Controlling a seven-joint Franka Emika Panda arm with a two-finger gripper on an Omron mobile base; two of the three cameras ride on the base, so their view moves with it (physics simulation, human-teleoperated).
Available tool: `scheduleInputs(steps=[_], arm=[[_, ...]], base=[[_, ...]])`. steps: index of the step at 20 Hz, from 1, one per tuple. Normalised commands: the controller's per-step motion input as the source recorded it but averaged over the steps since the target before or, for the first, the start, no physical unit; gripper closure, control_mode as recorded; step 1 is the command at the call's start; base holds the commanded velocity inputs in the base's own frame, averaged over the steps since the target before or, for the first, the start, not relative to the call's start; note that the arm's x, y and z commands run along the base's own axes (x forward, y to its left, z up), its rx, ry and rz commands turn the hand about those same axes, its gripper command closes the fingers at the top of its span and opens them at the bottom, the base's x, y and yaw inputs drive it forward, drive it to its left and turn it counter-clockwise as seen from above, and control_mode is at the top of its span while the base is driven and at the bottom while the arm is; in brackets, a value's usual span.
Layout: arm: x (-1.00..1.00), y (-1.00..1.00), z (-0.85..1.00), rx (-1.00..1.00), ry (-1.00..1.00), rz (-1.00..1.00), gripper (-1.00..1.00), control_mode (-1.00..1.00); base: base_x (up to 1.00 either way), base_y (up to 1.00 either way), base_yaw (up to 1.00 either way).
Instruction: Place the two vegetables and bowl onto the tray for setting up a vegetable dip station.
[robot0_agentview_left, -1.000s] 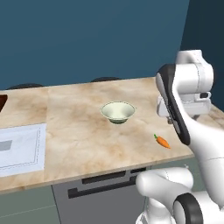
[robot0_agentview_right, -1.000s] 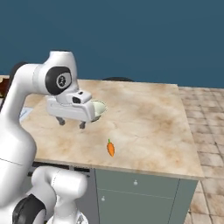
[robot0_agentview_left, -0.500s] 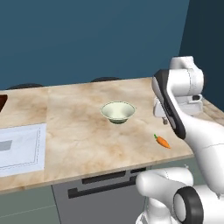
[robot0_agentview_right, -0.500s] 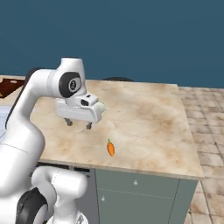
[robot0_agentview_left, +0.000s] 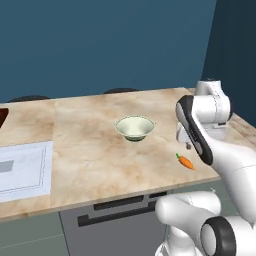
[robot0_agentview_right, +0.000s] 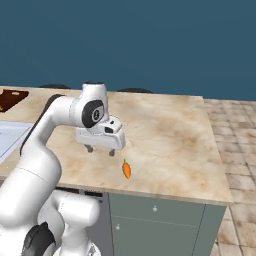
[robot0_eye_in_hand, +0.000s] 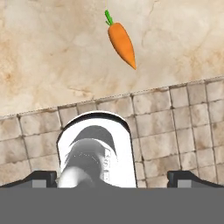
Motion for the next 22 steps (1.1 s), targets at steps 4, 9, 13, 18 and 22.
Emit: scheduleInputs(steps=[4,9,13,18,22], arm=[[0.11,-0.13,-0.47,0.01,-0.21,0.10,-1.00,-1.00],[0.19,-0.06,-0.41,0.00,-0.15,0.09,-1.00,-1.00],[0.21,0.00,-0.19,0.00,0.00,0.04,-1.00,-1.00],[0.30,0.00,-0.18,0.00,0.00,0.02,-1.00,-1.00],[0.35,-0.06,-0.14,0.00,-0.01,0.01,-1.00,-1.00]], base=[[0.00,0.00,0.00],[0.00,0.00,0.00],[0.00,0.00,0.00],[0.00,0.00,0.00],[0.00,0.00,0.00]])
